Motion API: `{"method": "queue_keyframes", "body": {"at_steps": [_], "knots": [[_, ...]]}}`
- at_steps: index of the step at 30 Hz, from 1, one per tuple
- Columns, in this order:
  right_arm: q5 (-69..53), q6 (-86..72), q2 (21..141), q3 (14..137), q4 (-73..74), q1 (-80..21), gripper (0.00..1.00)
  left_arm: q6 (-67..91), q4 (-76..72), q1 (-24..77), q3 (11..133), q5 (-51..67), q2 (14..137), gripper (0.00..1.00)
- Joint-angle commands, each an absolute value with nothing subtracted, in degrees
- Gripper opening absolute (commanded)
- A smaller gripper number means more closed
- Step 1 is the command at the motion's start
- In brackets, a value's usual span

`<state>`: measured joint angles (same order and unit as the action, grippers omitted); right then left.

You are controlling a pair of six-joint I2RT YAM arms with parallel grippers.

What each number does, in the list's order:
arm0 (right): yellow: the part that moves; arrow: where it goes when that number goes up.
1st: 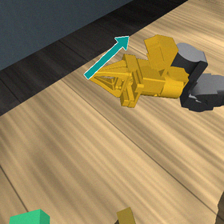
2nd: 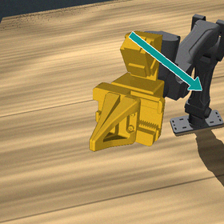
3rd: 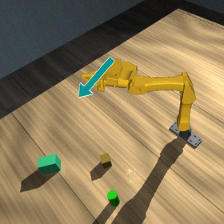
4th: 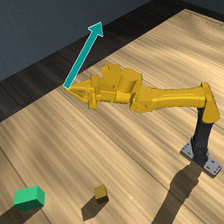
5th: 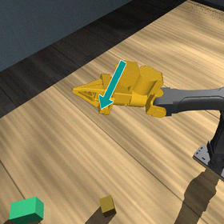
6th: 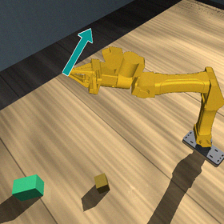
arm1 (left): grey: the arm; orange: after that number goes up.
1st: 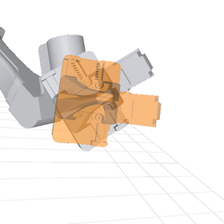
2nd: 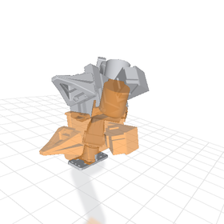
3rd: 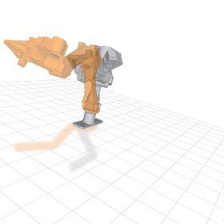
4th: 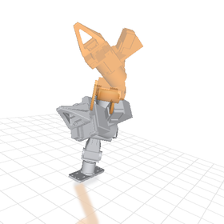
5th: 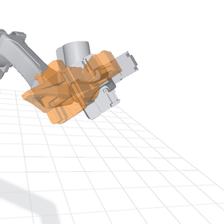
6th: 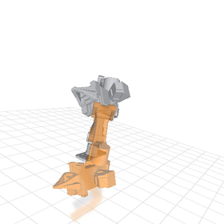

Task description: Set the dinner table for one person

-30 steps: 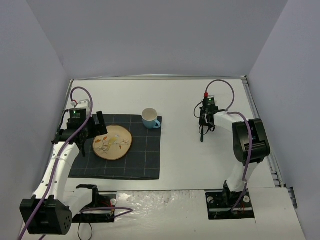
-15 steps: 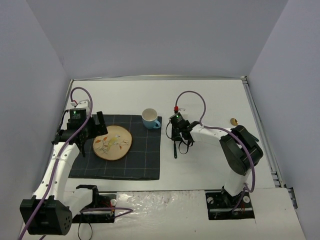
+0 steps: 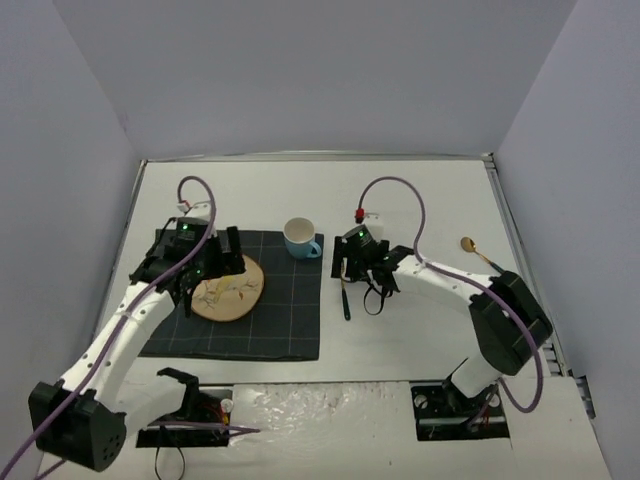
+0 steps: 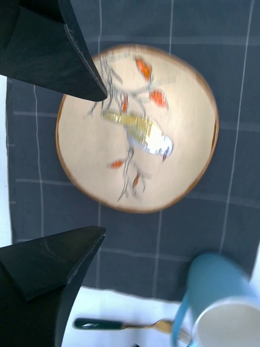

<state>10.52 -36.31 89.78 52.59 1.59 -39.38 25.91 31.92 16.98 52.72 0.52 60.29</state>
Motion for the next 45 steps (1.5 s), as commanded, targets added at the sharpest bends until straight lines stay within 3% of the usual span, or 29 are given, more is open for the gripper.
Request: {"method": "queue_keyframes", "body": {"at_steps": [1, 5, 8, 14, 25, 39, 45], "knots": [[15.9, -34.0, 77.0, 51.8, 4.1, -35.7, 0.91, 34.7, 29.5, 28.5, 60.3, -10.3, 65.6, 0.97], [16.0, -32.2, 66.5, 48.9, 5.6, -30.1, 0.99, 42.9, 31.1, 41.5, 67.5, -20.8, 73.4, 0.97], [17.2, -30.8, 58.4, 47.1, 6.9, -26.2, 1.0, 46.4, 31.2, 50.1, 72.1, -25.6, 81.9, 0.97], [23.3, -31.4, 49.5, 46.6, 12.1, -25.2, 1.0, 50.0, 30.1, 56.7, 81.9, -27.1, 96.8, 0.97], [25.8, -31.0, 43.2, 46.0, 14.8, -24.3, 1.0, 54.7, 32.4, 59.1, 90.1, -23.2, 112.4, 0.81], [25.2, -31.8, 42.5, 45.1, 14.7, -24.2, 1.0, 55.8, 35.3, 59.2, 94.4, -18.3, 120.0, 0.58], [25.3, -32.2, 42.0, 44.5, 14.8, -24.2, 1.0, 56.3, 36.5, 59.1, 94.1, -16.8, 120.9, 0.43]]}}
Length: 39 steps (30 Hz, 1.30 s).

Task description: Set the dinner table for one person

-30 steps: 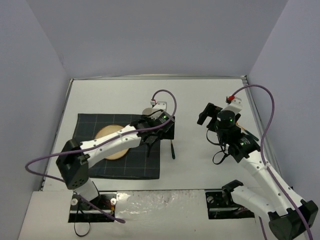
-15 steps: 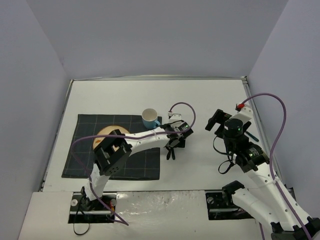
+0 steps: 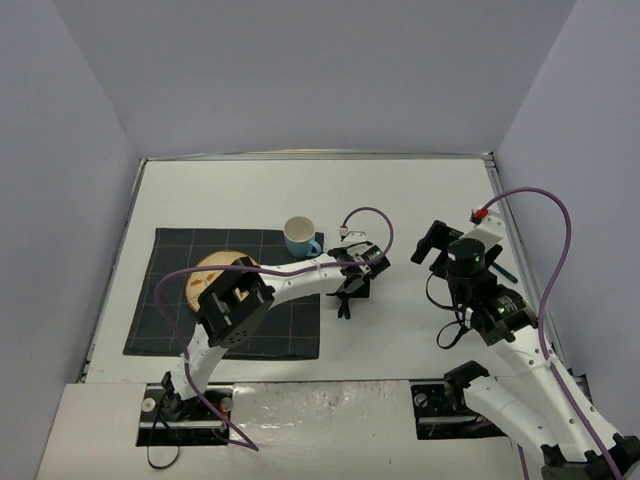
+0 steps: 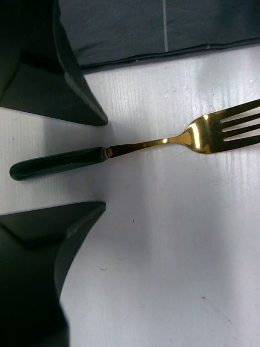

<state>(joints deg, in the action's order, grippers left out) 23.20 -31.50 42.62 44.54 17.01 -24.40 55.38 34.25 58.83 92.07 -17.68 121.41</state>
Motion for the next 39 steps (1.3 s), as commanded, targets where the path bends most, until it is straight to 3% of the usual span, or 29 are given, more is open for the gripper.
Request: {"method": "queue_keyframes", "body": {"at_steps": [1, 5, 8, 19, 25, 30, 33, 39], "knots": [[25.3, -32.3, 41.8, 44.4, 14.8, -24.2, 1.0, 56.5, 36.8, 59.1, 94.1, -16.8, 120.8, 0.38], [25.6, -32.3, 41.3, 44.3, 14.7, -24.2, 1.0, 57.0, 36.7, 59.1, 92.8, -18.0, 119.0, 0.13], [25.8, -32.0, 41.4, 44.6, 14.7, -24.2, 1.0, 56.6, 36.4, 59.3, 91.7, -19.9, 116.3, 0.01], [24.7, -29.1, 41.4, 47.6, 14.7, -24.2, 1.0, 43.8, 42.3, 59.7, 91.2, -27.2, 101.3, 0.0], [22.5, -27.2, 41.8, 49.1, 13.8, -24.2, 1.0, 37.5, 46.2, 57.6, 84.4, -30.7, 86.9, 0.0], [16.8, -25.0, 42.7, 48.8, 11.0, -24.2, 1.0, 28.3, 42.9, 46.9, 73.3, -25.0, 75.2, 0.0], [13.5, -24.4, 43.3, 48.0, 8.3, -24.2, 1.0, 23.3, 39.0, 34.3, 67.8, -20.5, 67.7, 0.0], [8.0, -23.4, 46.4, 48.3, 6.0, -24.2, 1.0, 12.0, 36.8, 18.2, 61.5, -17.6, 63.5, 0.0]]}}
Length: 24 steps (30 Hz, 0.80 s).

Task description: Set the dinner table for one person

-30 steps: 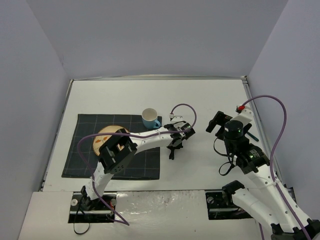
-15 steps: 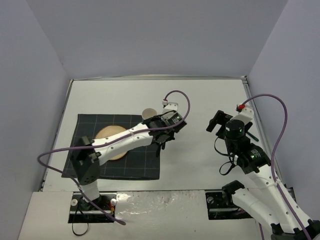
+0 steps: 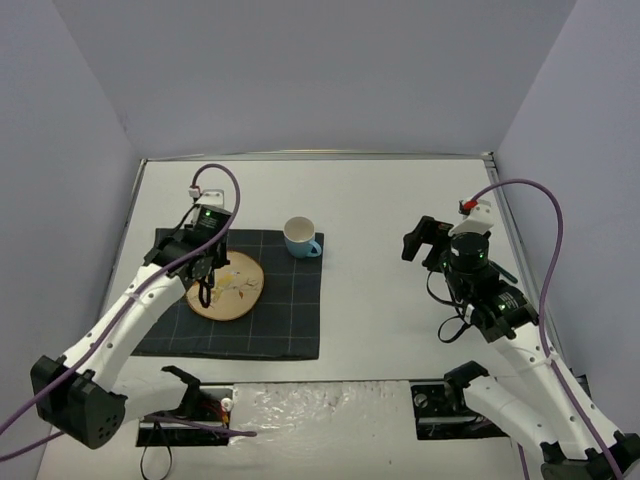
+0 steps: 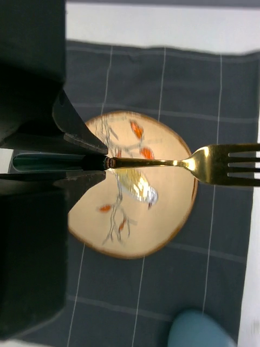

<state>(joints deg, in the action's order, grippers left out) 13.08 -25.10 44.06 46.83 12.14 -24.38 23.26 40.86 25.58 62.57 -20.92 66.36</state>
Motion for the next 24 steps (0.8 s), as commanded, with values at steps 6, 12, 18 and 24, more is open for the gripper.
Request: {"method": "queue_keyframes", "body": {"at_steps": [6, 12, 18, 24], "knots": [[2.0, -25.1, 47.0, 47.3, 3.5, -24.3, 1.0, 5.5, 34.0, 2.8, 57.5, -7.8, 64.7, 0.0], [2.6, -24.6, 45.1, 46.6, 2.8, -25.7, 1.0, -5.0, 28.1, -6.0, 53.9, -6.3, 69.0, 0.0], [2.9, -24.2, 43.8, 46.3, 2.9, -26.9, 1.0, -10.5, 26.5, -10.1, 54.2, 0.5, 73.6, 0.0], [4.2, -23.4, 42.6, 45.7, 2.9, -28.0, 1.0, -12.7, 23.6, -13.7, 49.8, 6.4, 74.5, 0.0]]}}
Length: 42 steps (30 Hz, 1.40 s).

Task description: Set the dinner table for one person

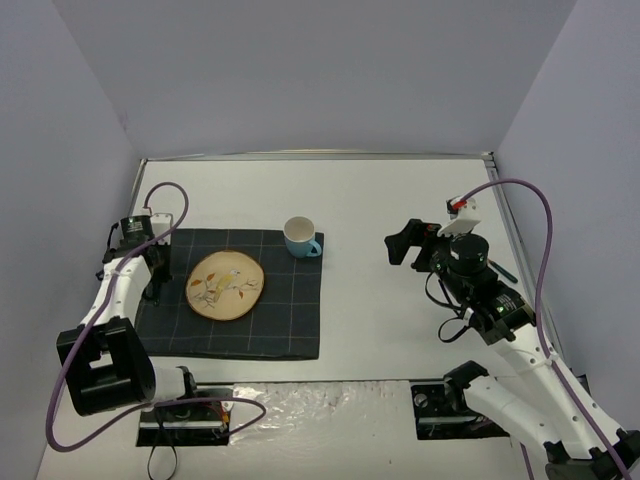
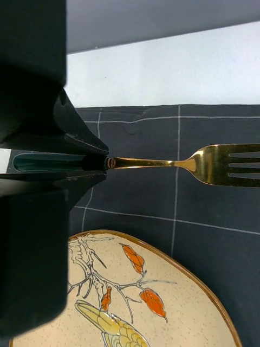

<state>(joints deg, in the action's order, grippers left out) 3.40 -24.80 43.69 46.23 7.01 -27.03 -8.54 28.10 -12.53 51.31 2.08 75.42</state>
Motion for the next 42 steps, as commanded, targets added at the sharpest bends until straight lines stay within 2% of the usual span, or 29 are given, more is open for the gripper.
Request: {"method": "queue_keyframes", "body": {"at_steps": [1, 5, 15, 25, 37, 42], "knots": [[4.4, -23.3, 42.4, 45.6, 2.9, -28.1, 1.0, -13.0, 23.6, -13.8, 49.2, 6.5, 74.3, 0.0], [5.2, -23.0, 41.9, 45.1, 2.9, -28.4, 1.0, -14.8, 23.5, -14.5, 49.3, 8.1, 74.5, 0.0], [5.9, -22.2, 41.8, 45.3, 3.2, -28.9, 1.0, -13.9, 28.1, -16.3, 53.6, 8.4, 84.3, 0.0], [6.3, -21.5, 42.4, 45.0, 3.3, -29.0, 1.0, -13.2, 27.8, -20.9, 52.4, 7.3, 82.2, 0.0], [6.7, -21.1, 42.5, 44.9, 3.3, -29.2, 1.0, -13.8, 29.4, -20.9, 54.3, 6.4, 87.6, 0.0], [6.7, -21.1, 42.7, 45.1, 3.3, -29.2, 1.0, -13.8, 30.1, -20.8, 55.3, 3.9, 89.8, 0.09]]}}
